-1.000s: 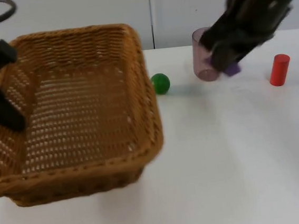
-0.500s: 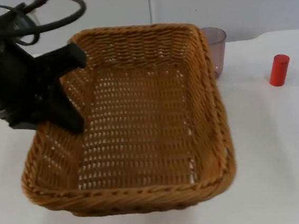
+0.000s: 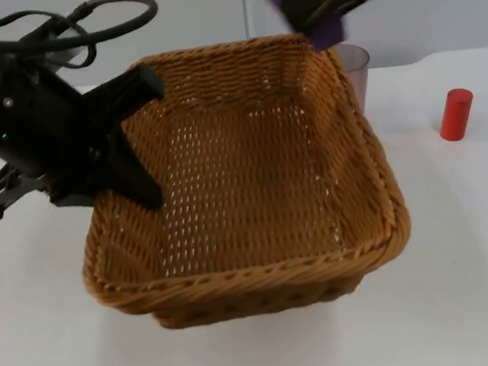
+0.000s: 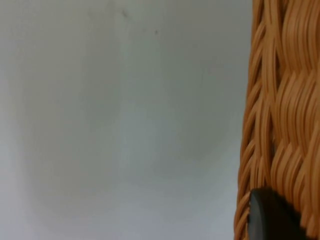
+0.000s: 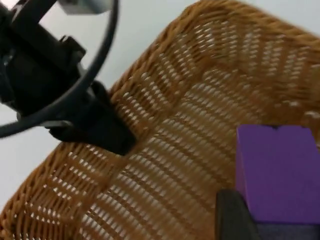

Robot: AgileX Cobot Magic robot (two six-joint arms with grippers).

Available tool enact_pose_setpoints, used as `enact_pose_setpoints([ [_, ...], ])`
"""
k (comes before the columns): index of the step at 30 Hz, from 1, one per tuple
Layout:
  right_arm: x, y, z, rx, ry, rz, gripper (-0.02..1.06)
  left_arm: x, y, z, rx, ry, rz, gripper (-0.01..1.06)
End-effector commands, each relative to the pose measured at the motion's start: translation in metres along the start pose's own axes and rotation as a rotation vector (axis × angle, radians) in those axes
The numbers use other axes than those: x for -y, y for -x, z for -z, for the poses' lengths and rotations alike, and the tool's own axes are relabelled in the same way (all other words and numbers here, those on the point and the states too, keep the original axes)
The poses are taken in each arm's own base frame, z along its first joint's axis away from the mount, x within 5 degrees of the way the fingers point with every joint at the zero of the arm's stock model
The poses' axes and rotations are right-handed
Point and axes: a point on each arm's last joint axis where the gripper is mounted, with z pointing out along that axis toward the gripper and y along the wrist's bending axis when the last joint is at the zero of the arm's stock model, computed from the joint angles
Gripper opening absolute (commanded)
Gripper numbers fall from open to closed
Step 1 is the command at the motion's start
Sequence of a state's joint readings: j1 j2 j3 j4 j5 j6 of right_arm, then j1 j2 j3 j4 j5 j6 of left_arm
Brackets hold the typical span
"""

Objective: Pick up the basket with the left hand and place the triangular block into the basket with the right hand.

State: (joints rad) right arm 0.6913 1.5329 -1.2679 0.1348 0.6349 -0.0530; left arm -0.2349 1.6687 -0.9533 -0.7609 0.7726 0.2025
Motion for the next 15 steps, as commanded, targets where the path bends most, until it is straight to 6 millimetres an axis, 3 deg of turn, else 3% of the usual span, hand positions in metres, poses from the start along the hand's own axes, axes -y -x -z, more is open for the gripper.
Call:
enact_pose_setpoints([
  [1,-0.001,0.005,-0.015,-0.004,0.001,0.003,0.00,0.012,0.005,0.002,0.015,-0.043,0.002,0.00],
  [8,0.003,-0.006,-0.064,-0.115,-0.004,0.018,0.00,0.025,0.009,0.003,0.033,-0.059,-0.034,0.00],
  [15,0.007,-0.018,-0.084,-0.203,-0.017,0.050,0.00,0.022,0.009,-0.004,0.009,-0.047,-0.029,0.00],
])
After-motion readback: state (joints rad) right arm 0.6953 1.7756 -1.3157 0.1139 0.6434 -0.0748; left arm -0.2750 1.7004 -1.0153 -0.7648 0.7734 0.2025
